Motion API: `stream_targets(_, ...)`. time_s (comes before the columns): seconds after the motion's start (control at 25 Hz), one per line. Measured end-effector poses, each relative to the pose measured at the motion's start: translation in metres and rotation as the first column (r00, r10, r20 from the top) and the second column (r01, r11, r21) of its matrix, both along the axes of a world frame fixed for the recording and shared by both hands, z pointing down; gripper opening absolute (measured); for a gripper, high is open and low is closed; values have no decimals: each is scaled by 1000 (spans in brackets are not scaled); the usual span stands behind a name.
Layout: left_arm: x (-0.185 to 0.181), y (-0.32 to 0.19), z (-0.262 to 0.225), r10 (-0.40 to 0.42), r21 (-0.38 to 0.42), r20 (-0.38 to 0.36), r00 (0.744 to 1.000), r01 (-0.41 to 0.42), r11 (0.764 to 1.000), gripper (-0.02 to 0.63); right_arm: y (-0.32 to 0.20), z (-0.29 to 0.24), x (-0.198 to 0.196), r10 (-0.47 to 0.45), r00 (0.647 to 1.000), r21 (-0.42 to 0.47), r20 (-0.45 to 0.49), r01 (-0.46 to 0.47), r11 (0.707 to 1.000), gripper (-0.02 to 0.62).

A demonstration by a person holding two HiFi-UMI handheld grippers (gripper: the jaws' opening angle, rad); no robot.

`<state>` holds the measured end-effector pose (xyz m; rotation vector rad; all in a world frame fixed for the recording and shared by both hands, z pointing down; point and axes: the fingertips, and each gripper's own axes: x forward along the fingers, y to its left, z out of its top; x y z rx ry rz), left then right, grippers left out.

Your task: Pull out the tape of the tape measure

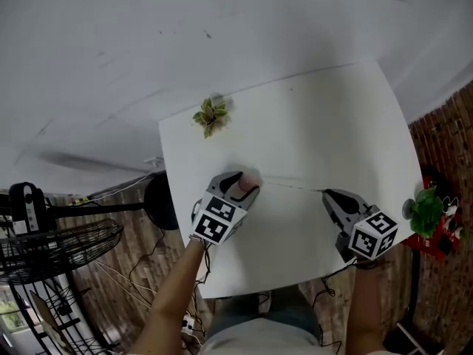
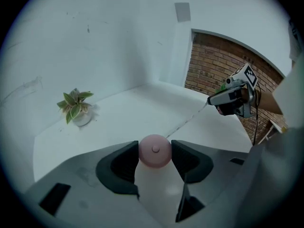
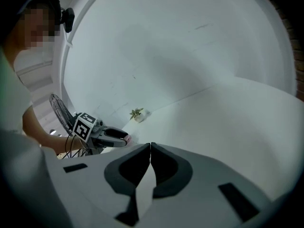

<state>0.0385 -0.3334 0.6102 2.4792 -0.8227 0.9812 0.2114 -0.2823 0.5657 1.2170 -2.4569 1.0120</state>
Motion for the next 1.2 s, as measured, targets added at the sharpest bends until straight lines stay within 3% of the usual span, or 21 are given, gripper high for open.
stream_targets(0.56, -3, -2, 22, -5, -6, 45, 999, 5, 1000, 216, 0, 35, -8, -43, 995, -52, -85, 39, 998, 8)
stream_targets(0.96, 0, -2, 25, 8, -9, 25, 1000, -8, 1000, 218, 0, 39, -3, -31, 989, -54, -142, 23, 998, 8)
stream_targets(1.2, 2, -1, 22, 18, -32, -23, 1000, -19, 999, 219, 1, 39, -4, -30, 988, -53, -153, 22, 998, 47)
